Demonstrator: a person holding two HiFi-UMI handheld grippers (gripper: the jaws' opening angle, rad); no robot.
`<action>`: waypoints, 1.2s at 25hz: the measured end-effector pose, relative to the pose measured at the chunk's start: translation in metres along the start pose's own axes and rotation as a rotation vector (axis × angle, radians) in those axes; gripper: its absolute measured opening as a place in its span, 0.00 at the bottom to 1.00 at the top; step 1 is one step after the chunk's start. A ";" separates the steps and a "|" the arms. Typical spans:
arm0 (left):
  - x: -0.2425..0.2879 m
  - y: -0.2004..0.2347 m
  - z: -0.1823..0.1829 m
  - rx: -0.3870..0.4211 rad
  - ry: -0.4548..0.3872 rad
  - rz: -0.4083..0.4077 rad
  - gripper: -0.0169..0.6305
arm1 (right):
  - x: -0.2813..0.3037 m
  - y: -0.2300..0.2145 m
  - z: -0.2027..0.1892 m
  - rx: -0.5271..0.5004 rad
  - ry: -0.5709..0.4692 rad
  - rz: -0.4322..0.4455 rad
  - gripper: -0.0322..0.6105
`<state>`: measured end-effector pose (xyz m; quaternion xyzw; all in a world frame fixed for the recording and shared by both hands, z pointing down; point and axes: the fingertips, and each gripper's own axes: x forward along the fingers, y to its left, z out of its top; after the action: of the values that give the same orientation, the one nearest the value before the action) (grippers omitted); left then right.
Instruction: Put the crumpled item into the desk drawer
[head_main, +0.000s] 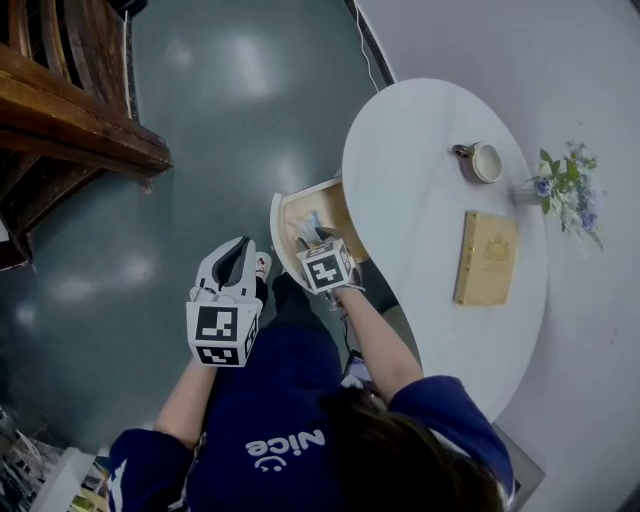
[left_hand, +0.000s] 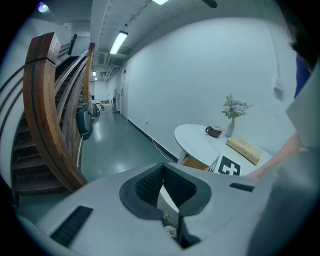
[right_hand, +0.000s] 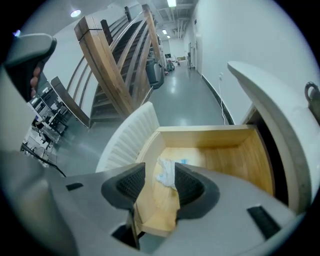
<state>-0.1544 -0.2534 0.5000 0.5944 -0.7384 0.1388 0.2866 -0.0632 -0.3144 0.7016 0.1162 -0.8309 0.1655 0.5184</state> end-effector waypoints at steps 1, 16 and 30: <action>0.000 -0.001 0.000 0.000 -0.002 -0.006 0.03 | -0.005 0.002 0.001 0.008 -0.010 -0.003 0.35; -0.002 -0.020 0.004 0.018 -0.033 -0.111 0.03 | -0.081 0.006 0.026 0.150 -0.190 -0.097 0.35; 0.006 -0.037 0.036 0.090 -0.109 -0.222 0.03 | -0.150 0.008 0.054 0.231 -0.393 -0.197 0.34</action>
<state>-0.1289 -0.2868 0.4698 0.6913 -0.6757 0.1067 0.2327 -0.0449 -0.3252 0.5431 0.2851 -0.8760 0.1820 0.3437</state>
